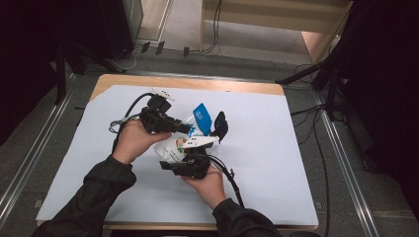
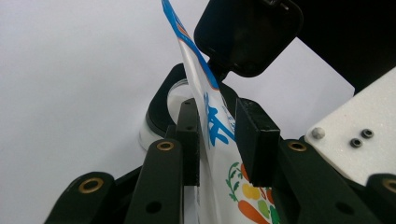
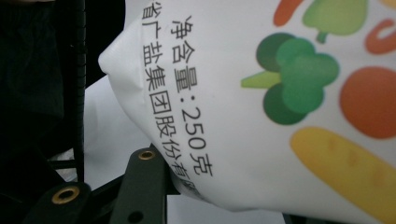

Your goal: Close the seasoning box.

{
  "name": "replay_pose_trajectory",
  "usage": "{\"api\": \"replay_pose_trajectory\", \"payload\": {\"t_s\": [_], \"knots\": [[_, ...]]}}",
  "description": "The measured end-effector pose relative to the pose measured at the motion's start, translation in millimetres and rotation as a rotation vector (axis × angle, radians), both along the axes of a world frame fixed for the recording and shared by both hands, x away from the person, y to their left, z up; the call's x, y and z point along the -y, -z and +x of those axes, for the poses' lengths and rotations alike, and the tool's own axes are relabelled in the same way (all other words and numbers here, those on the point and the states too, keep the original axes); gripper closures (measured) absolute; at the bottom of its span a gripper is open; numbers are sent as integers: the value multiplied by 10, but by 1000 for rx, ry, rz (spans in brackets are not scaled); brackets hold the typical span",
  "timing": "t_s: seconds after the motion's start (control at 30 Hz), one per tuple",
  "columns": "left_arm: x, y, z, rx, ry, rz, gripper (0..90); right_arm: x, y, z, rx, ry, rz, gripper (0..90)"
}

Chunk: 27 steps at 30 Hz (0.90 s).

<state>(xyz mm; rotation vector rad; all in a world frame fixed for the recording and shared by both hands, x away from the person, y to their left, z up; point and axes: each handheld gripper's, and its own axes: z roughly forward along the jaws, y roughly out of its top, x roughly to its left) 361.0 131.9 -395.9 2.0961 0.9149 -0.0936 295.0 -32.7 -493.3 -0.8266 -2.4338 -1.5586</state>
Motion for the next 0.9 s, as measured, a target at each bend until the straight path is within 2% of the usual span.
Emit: {"api": "replay_pose_trajectory", "payload": {"t_s": [0.2,0.47,0.73,0.9], "knots": [[-6,28,29,-2,-6,1,741,-44,28,-31,26,-15,-30,646],[-49,59,41,-3,-4,1,844,-60,106,-39,22,-11,-48,639],[-2,116,89,0,-6,-1,806,-67,141,-35,24,-15,-68,644],[-11,124,94,0,6,-9,879,-61,161,-32,23,-15,-63,634]]}}
